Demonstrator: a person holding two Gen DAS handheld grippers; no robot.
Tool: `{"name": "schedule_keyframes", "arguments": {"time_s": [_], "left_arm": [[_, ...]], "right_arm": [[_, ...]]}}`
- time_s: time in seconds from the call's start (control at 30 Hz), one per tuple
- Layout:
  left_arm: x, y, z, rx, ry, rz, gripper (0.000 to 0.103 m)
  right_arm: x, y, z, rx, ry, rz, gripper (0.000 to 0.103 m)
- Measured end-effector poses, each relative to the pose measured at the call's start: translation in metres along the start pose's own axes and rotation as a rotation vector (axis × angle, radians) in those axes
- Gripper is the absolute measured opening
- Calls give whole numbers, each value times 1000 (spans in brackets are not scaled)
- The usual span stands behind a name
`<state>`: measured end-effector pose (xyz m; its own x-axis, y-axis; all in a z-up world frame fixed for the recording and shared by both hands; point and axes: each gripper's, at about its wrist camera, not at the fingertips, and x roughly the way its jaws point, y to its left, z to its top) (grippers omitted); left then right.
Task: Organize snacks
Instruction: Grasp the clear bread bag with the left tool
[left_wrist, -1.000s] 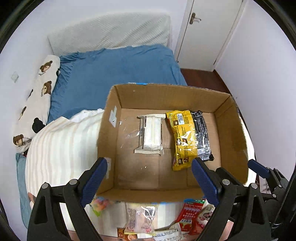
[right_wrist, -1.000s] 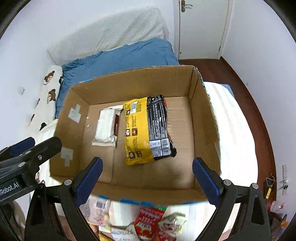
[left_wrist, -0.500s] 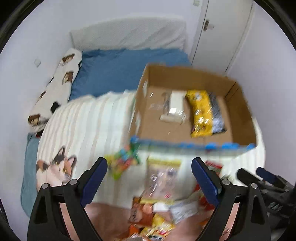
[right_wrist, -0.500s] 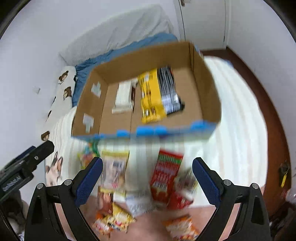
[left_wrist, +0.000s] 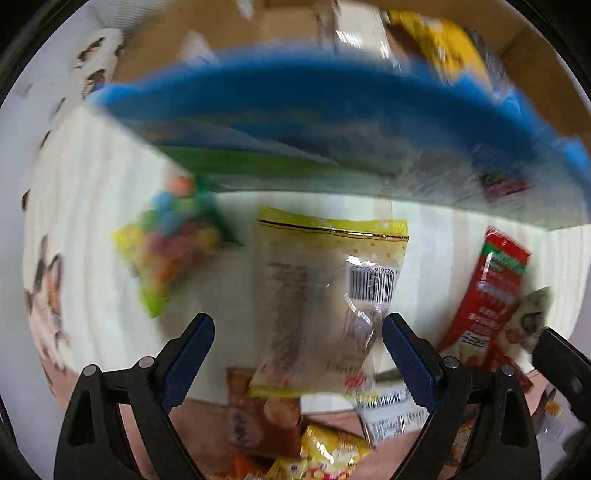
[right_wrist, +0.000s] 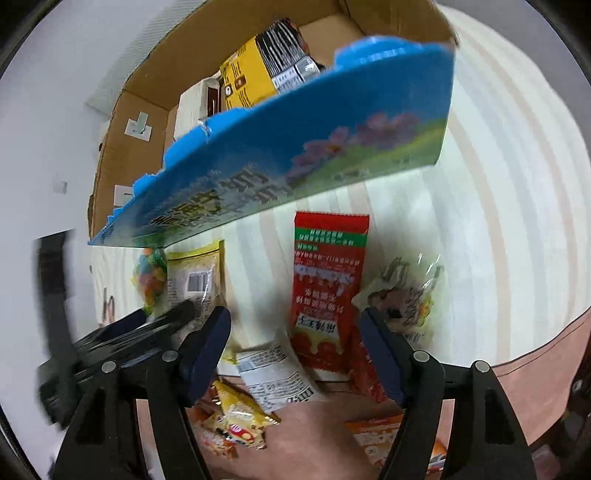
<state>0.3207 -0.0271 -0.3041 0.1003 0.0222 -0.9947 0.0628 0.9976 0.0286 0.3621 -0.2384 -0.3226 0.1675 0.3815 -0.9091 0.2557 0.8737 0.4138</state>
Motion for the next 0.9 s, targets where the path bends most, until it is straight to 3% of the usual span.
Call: {"name": "schedule_keyframes", "arguments": {"time_s": [0.07,0.13,0.23,0.4,0.63,0.7,0.8,0.9], "left_arm": [[11,-5,3,17,10,5,89],[18,-7,1,23,15,-7,58],[17,3,-6,-8,5,-29,52],[2,29,-31,-25,-35,11,50],[12,52,-73,-67,-3,17,49],[16,56,-80,-84,-1,16,50],[12,59,-93,-83,-11,10,49],[4,58,-109,-66,-19,12,49]], "right_arm": [[1,-6,-3,14,7,-2,76],[-5,-14,-6,50,10,8,76],[-13,-30,-12,82,15,2,76],[-17,-56,-21,83,33,-86,76],[2,-67,-17,123,42,-104,77],[-1,-56,-22,77,53,-113,77],[-9,-36,-41,-78,81,-200,76],[-1,-24,-71,-217,172,-290,78]]}}
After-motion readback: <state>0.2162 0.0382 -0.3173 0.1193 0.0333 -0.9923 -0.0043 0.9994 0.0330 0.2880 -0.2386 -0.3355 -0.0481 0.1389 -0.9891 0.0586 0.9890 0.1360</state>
